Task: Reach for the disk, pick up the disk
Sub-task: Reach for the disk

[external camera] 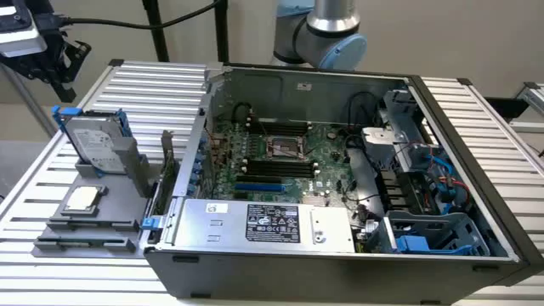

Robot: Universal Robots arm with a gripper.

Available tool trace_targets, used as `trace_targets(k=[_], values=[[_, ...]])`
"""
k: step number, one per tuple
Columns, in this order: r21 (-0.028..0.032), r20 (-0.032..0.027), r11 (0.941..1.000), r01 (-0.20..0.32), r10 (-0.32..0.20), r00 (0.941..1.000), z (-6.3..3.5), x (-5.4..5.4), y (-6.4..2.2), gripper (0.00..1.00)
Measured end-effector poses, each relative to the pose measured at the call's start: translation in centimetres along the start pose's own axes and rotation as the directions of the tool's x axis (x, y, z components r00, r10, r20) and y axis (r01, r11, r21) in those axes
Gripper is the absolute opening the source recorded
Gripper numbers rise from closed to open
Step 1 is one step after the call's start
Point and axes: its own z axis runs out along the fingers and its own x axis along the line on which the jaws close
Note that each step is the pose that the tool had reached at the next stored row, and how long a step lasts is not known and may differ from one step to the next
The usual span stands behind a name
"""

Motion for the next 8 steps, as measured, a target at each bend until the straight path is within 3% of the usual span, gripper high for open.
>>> trace_targets(k=[8], values=[[0.0,0.0,1.0,0.0,0.0,1.0,0.0,0.0,0.0,0.11]])
